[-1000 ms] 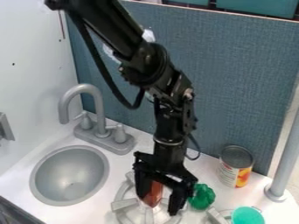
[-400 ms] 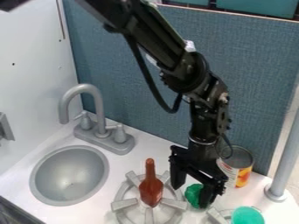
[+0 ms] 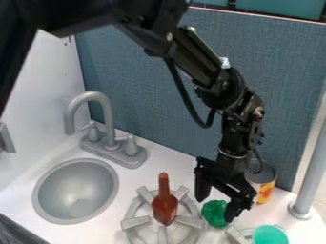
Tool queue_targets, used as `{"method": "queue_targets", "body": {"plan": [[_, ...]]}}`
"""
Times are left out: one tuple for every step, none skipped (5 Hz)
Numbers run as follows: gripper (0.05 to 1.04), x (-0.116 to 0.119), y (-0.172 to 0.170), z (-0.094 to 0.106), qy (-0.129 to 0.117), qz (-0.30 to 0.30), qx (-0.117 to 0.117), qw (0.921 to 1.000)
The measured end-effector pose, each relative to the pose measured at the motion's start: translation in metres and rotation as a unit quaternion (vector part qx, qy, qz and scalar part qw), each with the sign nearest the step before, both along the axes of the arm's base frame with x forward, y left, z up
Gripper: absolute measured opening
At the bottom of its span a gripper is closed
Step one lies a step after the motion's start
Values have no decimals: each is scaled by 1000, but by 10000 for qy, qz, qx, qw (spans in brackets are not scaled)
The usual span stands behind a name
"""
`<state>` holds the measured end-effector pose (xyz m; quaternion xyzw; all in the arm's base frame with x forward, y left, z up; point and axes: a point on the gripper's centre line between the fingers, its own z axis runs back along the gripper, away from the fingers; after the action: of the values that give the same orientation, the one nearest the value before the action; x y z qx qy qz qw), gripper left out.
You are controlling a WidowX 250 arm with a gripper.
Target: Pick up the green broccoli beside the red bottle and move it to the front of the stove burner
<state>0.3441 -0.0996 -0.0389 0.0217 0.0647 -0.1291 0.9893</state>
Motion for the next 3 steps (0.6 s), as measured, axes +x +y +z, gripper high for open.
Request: {"method": "queue_targets", "body": {"plan": [[1002, 9, -1, -9, 50, 72, 90, 9999], [1002, 17, -1, -17, 76, 104, 197, 9997], [1002, 22, -4, -24, 111, 140, 292, 9994]]}}
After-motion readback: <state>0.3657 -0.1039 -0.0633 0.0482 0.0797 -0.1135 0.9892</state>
